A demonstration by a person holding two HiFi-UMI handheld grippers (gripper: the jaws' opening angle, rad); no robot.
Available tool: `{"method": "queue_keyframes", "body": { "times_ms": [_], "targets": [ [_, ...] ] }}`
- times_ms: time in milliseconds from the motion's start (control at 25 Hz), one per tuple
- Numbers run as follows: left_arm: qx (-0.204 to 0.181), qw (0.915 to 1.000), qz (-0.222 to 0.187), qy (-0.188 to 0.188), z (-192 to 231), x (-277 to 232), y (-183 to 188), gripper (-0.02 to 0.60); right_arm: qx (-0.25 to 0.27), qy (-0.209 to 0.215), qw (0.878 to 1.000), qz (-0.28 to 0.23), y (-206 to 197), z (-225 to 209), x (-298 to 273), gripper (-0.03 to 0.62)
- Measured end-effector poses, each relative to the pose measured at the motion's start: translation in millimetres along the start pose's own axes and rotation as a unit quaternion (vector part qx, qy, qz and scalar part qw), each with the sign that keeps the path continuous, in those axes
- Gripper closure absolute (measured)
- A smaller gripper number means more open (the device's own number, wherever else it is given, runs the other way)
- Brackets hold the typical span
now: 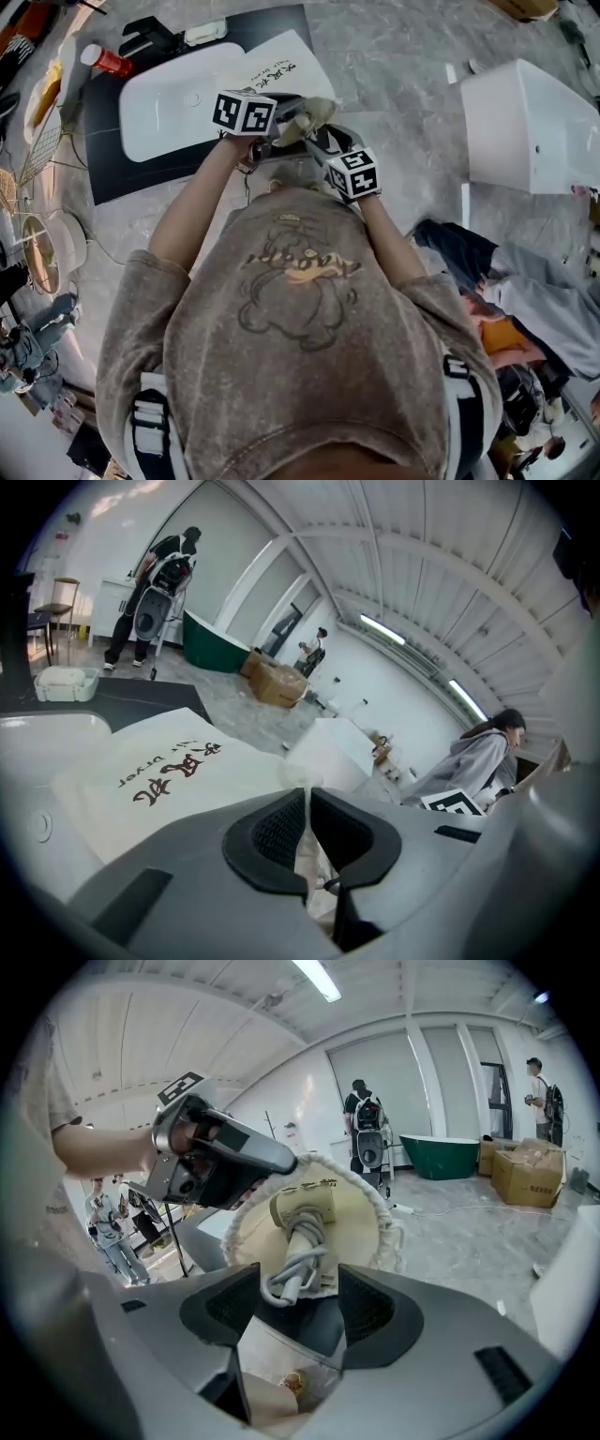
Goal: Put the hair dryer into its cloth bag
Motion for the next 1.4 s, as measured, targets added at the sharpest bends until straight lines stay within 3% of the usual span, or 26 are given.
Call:
{"method": "queue_keyframes", "body": {
  "times_ms": [360,840,1400],
  "targets": [
    [0.002,1.0,-0.002,0.007,2.7,-0.9,-1.9,0.545,-0.002,0.009,0.999,0.04,-26.9,11.3,0.4,0.362],
    [0.003,1.0,0.0,0.008,-0.9,-0.8,-4.4,0.545,0.011,0.011,0.999,0.049,-16.2,14.2,-10.4,0.426],
    [0.009,0.9999,-0.003,0.003,-1.5,-1.3,-5.6,0.545,0.02,0.005,0.999,0.045,-12.2,12.2,-6.9,0.444]
  ]
}}
Point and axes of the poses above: the fingertips, and each gripper's own axes: x backward along the fingers, z to its left, y out of its top, the point moved 1 cm from there along x, backward along the fingers, and after that the axes turned 3 degrees about y, right-handed, at the moved point
